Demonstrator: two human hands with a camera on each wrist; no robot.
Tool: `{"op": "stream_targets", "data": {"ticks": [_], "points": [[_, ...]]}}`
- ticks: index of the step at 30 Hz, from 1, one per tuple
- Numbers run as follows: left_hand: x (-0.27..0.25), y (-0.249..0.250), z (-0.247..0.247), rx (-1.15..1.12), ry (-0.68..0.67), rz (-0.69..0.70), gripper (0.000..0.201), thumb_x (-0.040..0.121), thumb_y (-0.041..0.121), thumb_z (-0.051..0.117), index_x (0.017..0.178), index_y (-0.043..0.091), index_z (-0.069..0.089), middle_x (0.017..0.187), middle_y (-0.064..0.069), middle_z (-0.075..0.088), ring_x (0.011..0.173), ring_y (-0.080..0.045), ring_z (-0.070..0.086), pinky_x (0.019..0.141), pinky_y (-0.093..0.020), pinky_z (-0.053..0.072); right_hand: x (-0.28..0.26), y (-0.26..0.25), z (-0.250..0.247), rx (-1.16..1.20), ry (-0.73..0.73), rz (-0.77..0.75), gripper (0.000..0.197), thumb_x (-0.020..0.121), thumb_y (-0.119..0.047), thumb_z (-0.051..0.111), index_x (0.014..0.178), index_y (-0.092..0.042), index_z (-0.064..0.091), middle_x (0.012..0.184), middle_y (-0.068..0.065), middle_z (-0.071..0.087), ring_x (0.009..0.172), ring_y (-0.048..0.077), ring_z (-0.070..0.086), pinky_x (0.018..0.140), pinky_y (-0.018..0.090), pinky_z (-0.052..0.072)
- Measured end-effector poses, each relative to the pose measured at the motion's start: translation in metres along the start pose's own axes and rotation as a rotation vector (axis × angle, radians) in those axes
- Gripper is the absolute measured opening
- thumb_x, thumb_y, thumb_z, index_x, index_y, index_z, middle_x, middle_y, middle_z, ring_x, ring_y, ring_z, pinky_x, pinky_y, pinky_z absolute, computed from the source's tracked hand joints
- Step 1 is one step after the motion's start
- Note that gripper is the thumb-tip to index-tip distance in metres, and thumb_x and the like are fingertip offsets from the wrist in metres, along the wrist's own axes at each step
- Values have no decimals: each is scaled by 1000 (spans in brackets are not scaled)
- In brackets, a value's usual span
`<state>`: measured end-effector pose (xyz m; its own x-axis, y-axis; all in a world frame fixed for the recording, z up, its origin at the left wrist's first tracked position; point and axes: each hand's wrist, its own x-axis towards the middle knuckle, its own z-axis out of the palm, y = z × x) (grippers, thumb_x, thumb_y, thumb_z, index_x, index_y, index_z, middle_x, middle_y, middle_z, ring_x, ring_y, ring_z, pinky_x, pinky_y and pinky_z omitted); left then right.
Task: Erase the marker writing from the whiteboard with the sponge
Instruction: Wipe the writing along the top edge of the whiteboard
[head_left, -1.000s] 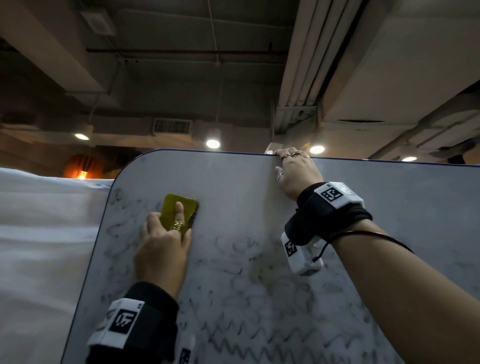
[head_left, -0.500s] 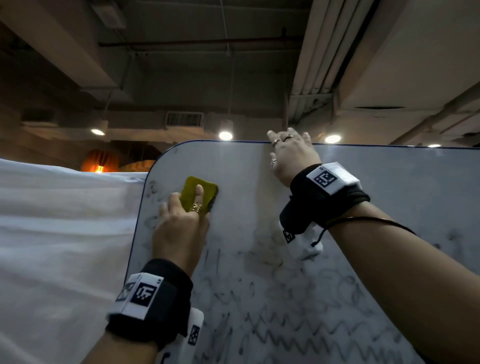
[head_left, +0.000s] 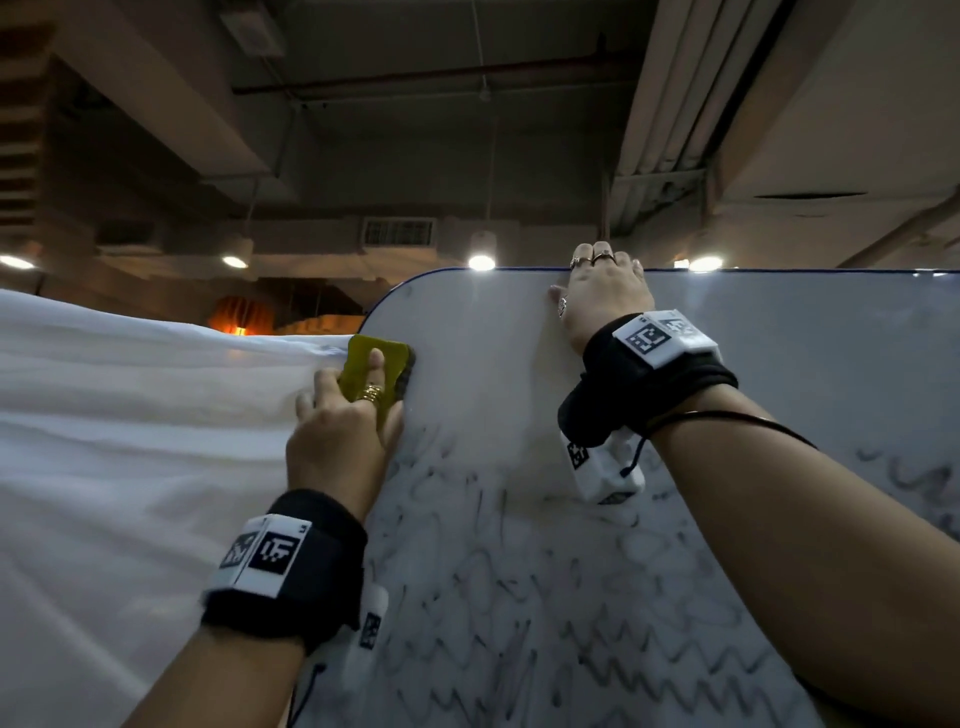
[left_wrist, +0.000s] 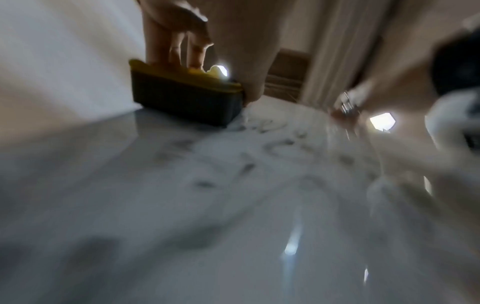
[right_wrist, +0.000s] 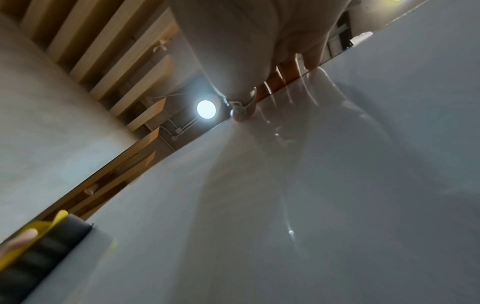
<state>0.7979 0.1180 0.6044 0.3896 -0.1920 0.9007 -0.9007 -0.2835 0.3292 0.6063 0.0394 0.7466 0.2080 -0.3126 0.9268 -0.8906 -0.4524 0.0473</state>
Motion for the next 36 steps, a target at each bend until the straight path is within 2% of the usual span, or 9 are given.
{"op": "stream_targets", "data": {"ticks": [5,7,11,14,19,23,27,32,36], "points": [[0,20,2,-71,16,-164,50,96,44,43,137,15,49,125,-18,41,107,-35,47,84,-40,46,0,1,1,-26,11,-13,52,98,-31,40,139,-2,28,141,16,34,129,32,34,112,41,22],[-6,20,1,-22,1,-101,54,97,45,40,146,22,34,125,-17,39,108,-32,47,84,-38,46,1,1,1,-42,24,-25,50,97,-31,41,137,-3,31,139,16,36,127,33,36,111,41,24],[-31,-4,-1,49,-42,-28,52,97,45,38,145,24,38,127,-13,38,109,-26,46,83,-33,46,1,1,-1,-31,34,-27,48,96,-31,44,133,-1,38,135,18,41,123,34,38,108,42,27],[-41,-10,-1,80,-83,-25,58,98,45,37,150,24,23,125,-13,37,107,-26,46,83,-32,46,0,-1,-2,-26,35,-15,46,96,-30,45,131,0,39,134,19,41,122,36,39,107,43,27],[-9,6,-2,81,-63,20,59,99,43,35,152,24,15,127,-15,36,109,-28,46,85,-34,46,-4,-4,0,-28,31,2,44,95,-28,45,129,0,41,131,19,43,120,37,40,105,42,28],[2,13,-1,84,-24,13,60,99,45,34,152,25,14,129,-16,37,110,-27,47,86,-33,47,-7,-3,4,35,47,22,43,96,-27,41,133,-5,37,134,15,40,126,32,35,113,41,19],[-32,4,6,69,-49,56,59,97,46,38,150,26,23,129,-12,35,111,-24,46,86,-33,49,-25,-5,4,97,17,15,56,98,-30,39,146,-8,21,151,11,22,142,27,14,117,40,8],[-61,-32,14,8,-27,138,58,84,37,63,135,14,51,104,-19,51,83,-34,54,52,-38,51,-77,-1,6,58,-184,-283,56,98,-25,40,149,-24,16,159,-2,2,146,18,2,116,39,4],[-51,-25,11,-8,-15,96,59,85,38,62,138,14,49,108,-20,50,88,-34,55,61,-39,52,-100,6,16,21,-233,-294,58,99,-21,37,150,-28,10,158,-7,-6,146,15,-5,117,39,5]]}}
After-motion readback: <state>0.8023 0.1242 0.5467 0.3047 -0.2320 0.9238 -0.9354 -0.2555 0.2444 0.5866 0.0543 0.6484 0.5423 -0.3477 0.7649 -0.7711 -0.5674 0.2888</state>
